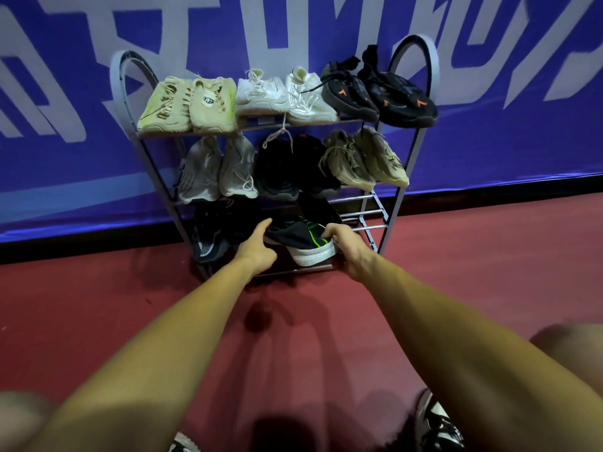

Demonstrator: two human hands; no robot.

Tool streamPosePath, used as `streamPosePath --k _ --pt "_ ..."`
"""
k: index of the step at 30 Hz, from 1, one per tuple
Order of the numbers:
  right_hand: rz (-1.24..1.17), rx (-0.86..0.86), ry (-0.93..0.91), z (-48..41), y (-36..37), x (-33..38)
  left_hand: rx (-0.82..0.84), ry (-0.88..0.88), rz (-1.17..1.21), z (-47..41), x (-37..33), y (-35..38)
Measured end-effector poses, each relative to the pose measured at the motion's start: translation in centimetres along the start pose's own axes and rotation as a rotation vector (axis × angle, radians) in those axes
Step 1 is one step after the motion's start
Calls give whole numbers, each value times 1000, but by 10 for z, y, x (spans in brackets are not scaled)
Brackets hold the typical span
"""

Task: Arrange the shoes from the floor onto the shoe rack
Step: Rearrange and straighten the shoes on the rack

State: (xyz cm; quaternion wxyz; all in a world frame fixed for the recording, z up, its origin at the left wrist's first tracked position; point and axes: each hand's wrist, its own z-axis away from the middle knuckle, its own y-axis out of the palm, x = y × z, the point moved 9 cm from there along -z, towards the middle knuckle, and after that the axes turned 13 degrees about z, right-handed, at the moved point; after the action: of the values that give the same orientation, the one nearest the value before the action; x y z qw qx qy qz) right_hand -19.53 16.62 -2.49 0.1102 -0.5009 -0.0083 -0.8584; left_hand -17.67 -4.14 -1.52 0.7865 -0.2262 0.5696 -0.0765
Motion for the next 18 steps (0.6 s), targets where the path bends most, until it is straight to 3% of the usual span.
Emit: streamPosePath --k 6,11,18 --pt "-18 -24 0 -1 -10 -4 -61 116 -229 1 -13 2" --pt "-122 -135 -27 -9 -19 0 -189 170 -191 5 -28 -6" --pt "-208 -21 -56 -10 4 -3 -198 213 -211 19 -45 -2"
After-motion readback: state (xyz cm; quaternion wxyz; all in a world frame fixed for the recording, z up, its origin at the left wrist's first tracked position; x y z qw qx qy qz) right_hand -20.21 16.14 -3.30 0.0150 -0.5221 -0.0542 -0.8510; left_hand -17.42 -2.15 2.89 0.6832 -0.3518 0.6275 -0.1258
